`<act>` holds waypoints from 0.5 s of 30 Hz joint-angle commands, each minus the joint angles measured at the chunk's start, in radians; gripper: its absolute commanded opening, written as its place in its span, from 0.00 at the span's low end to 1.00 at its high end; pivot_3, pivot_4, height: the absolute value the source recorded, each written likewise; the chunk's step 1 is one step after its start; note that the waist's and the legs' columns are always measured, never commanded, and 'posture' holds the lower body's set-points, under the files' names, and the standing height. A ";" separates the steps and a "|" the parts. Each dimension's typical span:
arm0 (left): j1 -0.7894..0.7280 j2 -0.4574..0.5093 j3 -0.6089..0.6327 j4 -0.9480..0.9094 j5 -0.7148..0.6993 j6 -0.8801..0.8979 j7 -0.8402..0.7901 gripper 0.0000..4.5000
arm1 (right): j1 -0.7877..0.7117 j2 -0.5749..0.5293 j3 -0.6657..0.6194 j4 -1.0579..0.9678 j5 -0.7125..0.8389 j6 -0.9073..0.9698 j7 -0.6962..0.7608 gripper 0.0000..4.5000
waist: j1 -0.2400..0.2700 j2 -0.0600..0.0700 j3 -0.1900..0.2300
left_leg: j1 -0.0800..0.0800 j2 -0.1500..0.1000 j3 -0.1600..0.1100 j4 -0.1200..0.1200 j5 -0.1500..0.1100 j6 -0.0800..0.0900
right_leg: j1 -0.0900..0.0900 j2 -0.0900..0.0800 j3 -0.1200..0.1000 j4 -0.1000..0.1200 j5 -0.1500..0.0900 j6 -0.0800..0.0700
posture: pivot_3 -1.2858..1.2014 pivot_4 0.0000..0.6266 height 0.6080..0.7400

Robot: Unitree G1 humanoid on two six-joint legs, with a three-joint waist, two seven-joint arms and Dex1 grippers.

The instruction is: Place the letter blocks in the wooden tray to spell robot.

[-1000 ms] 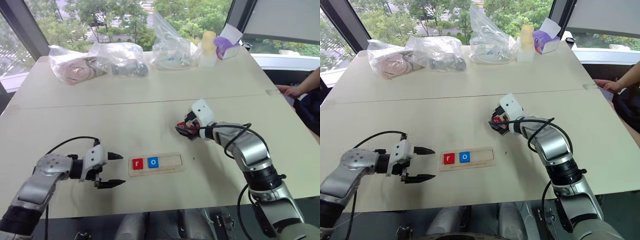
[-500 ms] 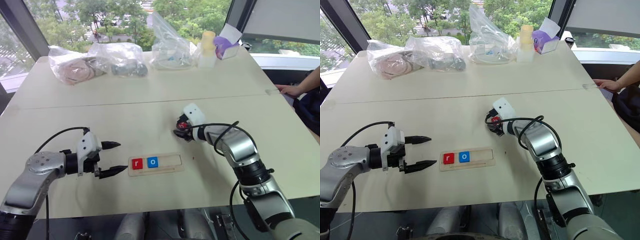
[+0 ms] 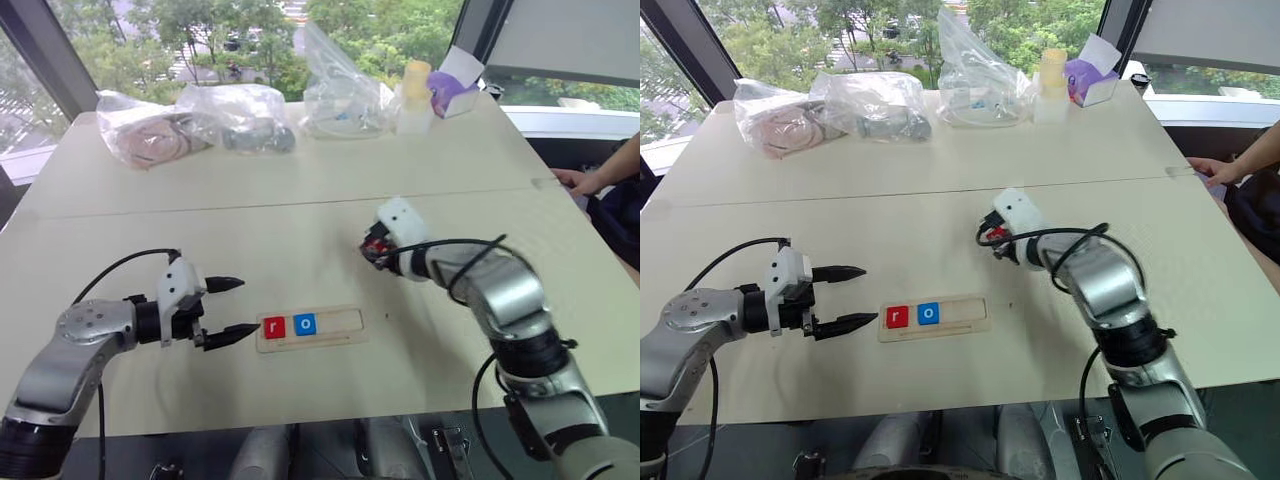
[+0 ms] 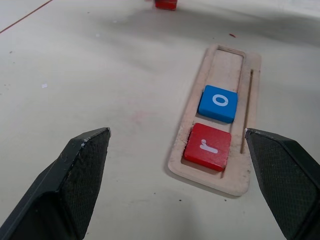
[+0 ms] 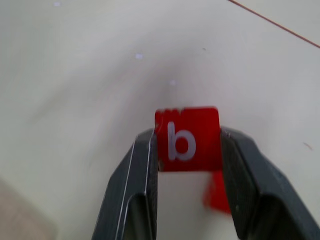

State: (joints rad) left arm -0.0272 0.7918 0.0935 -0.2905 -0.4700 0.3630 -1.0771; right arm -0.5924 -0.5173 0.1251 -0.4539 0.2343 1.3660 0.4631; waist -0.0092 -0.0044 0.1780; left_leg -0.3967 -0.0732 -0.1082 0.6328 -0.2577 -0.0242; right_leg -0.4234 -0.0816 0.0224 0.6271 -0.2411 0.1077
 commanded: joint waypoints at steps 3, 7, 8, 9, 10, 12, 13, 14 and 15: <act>-0.030 -0.003 -0.009 0.010 -0.018 -0.013 -0.040 1.00 | 0.205 -0.078 -0.203 -0.309 0.131 0.246 0.046 0.25 | 0.003 -0.001 0.000 | -0.001 0.000 0.000 0.000 0.000 0.000 | 0.000 0.000 -0.001 -0.001 0.000 0.000 | 0.52 0.24 1.00; -0.065 -0.014 -0.022 0.033 -0.011 -0.015 -0.047 1.00 | 0.387 -0.072 -0.263 -0.425 0.195 0.248 0.009 0.25 | -0.004 0.000 0.000 | -0.001 0.000 0.001 0.000 0.000 0.000 | -0.001 -0.001 0.000 0.001 0.000 0.000 | 0.52 0.24 1.00; -0.074 -0.016 -0.026 0.040 -0.009 -0.016 -0.048 1.00 | 0.421 -0.066 -0.269 -0.443 0.203 0.248 -0.005 0.25 | -0.005 0.000 0.000 | -0.001 0.001 0.001 0.001 0.000 0.000 | -0.001 -0.001 0.000 0.001 0.000 0.000 | 0.52 0.24 1.00; -0.081 -0.018 -0.029 0.046 -0.007 -0.017 -0.050 1.00 | 0.442 -0.061 -0.273 -0.453 0.211 0.248 -0.019 0.25 | -0.006 0.000 0.000 | 0.000 0.001 0.001 0.001 0.000 0.000 | -0.001 0.000 0.000 0.001 0.000 0.000 | 0.52 0.24 1.00; -0.088 -0.020 -0.033 0.052 -0.006 -0.019 -0.053 1.00 | 0.455 -0.053 -0.275 -0.457 0.218 0.248 -0.032 0.25 | -0.007 0.000 0.000 | 0.000 0.001 0.001 0.001 0.000 0.000 | 0.000 0.000 0.000 0.002 0.000 0.000 | 0.52 0.24 1.00; -0.102 -0.025 -0.041 0.064 0.000 -0.023 -0.057 1.00 | 0.474 -0.031 -0.278 -0.455 0.226 0.248 -0.063 0.25 | -0.005 -0.001 0.000 | 0.001 0.001 0.001 0.001 0.001 -0.001 | 0.000 0.000 0.001 0.002 0.000 0.000 | 0.52 0.24 1.00; -0.108 -0.027 -0.046 0.071 0.003 -0.026 -0.059 1.00 | 0.475 -0.024 -0.277 -0.451 0.229 0.248 -0.077 0.36 | -0.004 -0.001 0.000 | 0.001 0.001 0.001 0.002 0.001 -0.001 | 0.000 0.000 0.000 0.002 0.000 0.000 | 0.52 0.24 1.00; -0.113 -0.029 -0.050 0.076 0.005 -0.029 -0.061 1.00 | 0.473 -0.017 -0.278 -0.446 0.233 0.248 -0.089 0.49 | -0.003 -0.001 0.000 | 0.001 0.001 0.001 0.002 0.001 -0.001 | 0.000 0.001 0.000 0.002 0.000 0.000 | 0.52 0.24 1.00; -0.118 -0.031 -0.052 0.079 0.007 -0.029 -0.061 1.00 | 0.466 -0.013 -0.280 -0.441 0.239 0.248 -0.098 0.57 | -0.002 -0.001 0.000 | 0.001 0.001 0.001 0.002 0.002 -0.001 | 0.001 0.001 0.000 0.002 0.000 0.000 | 0.52 0.24 1.00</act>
State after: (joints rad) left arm -0.1332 0.7622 0.0425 -0.2080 -0.4653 0.3540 -1.1316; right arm -0.1171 -0.5360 -0.1321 -0.8712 0.4573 1.6073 0.3831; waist -0.0117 -0.0050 0.1778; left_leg -0.3959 -0.0721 -0.1069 0.6348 -0.2561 -0.0254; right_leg -0.4227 -0.0808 0.0227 0.6289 -0.2410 0.1073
